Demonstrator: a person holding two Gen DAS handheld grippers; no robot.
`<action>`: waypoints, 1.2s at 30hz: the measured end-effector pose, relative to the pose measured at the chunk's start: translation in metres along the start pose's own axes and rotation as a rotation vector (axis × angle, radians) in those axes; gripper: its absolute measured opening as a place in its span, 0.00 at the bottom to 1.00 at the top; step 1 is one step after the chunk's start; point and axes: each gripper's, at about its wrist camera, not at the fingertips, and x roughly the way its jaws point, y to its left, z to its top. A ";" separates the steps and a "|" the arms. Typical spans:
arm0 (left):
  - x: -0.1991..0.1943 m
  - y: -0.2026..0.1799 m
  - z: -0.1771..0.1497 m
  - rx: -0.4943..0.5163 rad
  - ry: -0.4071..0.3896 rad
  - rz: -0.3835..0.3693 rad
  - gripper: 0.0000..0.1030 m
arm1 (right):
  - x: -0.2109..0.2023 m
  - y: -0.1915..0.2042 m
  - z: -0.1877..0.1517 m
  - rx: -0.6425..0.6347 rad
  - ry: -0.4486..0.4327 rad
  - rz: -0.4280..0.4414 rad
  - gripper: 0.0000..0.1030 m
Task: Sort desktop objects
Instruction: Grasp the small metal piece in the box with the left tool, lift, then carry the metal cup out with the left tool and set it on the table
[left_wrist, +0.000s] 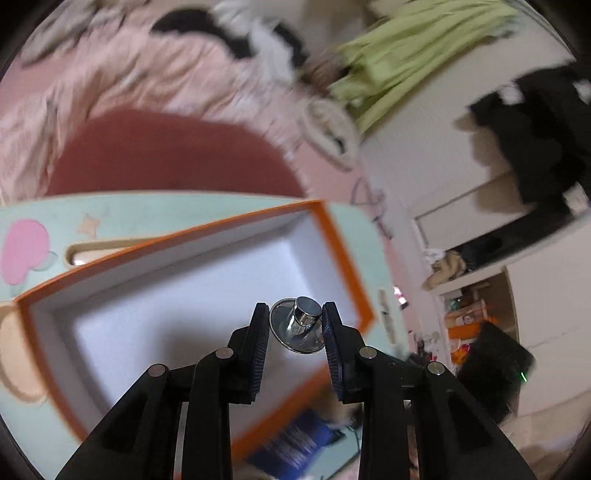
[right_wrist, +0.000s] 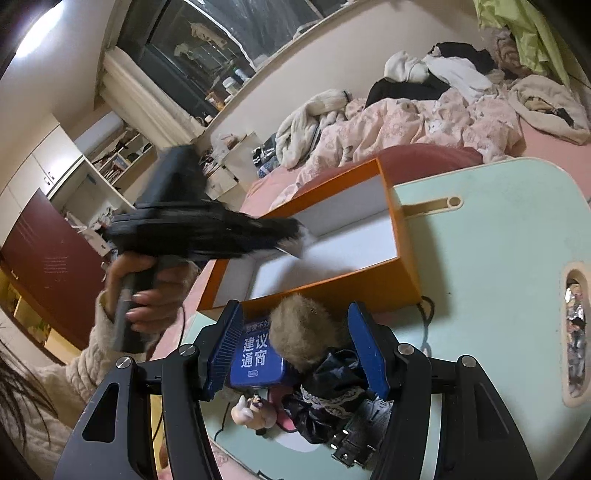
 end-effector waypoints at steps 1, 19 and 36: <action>-0.009 -0.009 -0.010 0.034 -0.010 -0.010 0.26 | -0.001 -0.001 0.000 0.001 -0.003 -0.001 0.58; -0.001 0.042 -0.077 -0.029 -0.066 0.013 0.41 | 0.045 0.009 0.051 -0.126 0.110 -0.260 0.58; -0.058 0.017 -0.122 0.148 -0.340 0.222 0.76 | 0.028 0.054 0.024 -0.303 -0.017 -0.424 0.58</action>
